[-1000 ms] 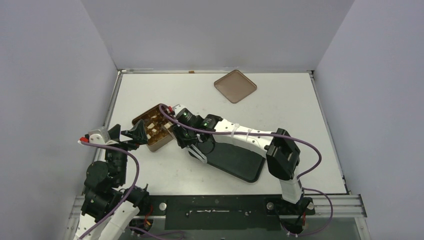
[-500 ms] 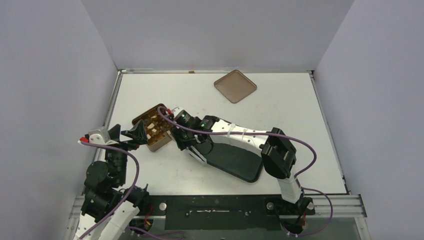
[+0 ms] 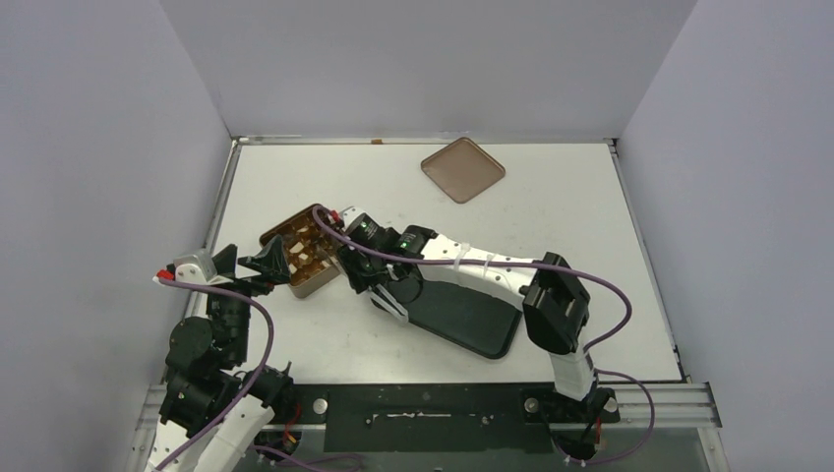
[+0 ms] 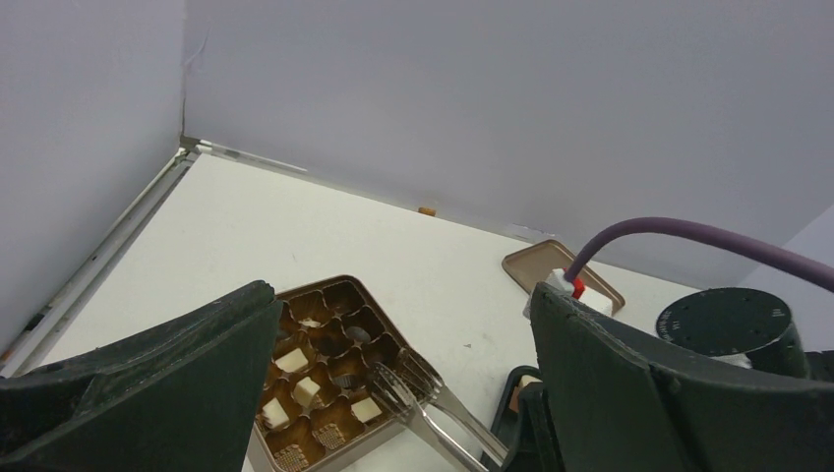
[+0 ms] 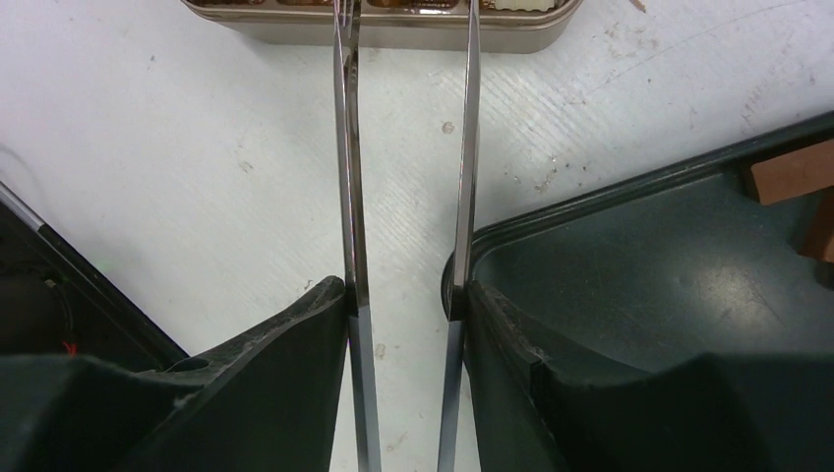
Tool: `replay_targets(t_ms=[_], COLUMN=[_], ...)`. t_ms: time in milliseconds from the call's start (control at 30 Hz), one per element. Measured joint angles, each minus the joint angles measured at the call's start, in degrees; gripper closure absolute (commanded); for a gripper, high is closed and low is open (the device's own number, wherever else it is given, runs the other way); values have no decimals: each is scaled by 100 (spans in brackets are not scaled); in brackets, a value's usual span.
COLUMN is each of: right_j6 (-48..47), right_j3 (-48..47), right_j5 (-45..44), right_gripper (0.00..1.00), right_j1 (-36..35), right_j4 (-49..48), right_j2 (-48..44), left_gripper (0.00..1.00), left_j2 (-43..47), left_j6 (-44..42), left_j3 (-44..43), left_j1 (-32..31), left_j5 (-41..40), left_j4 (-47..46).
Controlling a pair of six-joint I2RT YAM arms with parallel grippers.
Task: Pack the chocolate
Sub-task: Place the fake chocolate in the packing box, then pick up the fake chocolate from the plate.
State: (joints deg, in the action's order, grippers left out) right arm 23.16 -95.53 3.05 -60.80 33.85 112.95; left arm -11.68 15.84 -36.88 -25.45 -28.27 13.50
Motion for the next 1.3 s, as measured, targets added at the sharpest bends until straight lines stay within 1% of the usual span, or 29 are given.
replay_targets(t_ms=[267,600,767,967,1300], right_j6=[0,94,247,435,575], right_j3=[507,1895,2529,3038,3488], right_j5=[-160,-601,-868,-1034,-1049], right_gripper=[57,56,56,56,56], right_j1=[149,949,1102,1147,1266], right_j4=[-13,24,175,339,343], right_j2=[-861,-2186,-2594,-2894,-2920], left_gripper=[3,3,3,3,3], left_j2=[0,-2,-2,-2,-2], left_j6=[0,-2,-2,-2,0], left_j3=[2,66,66,66,66], left_j1=[0,0,0,0,0], left_j5=[2,24,26,26,28], left_j4=[0,-24,-35,-39,-39])
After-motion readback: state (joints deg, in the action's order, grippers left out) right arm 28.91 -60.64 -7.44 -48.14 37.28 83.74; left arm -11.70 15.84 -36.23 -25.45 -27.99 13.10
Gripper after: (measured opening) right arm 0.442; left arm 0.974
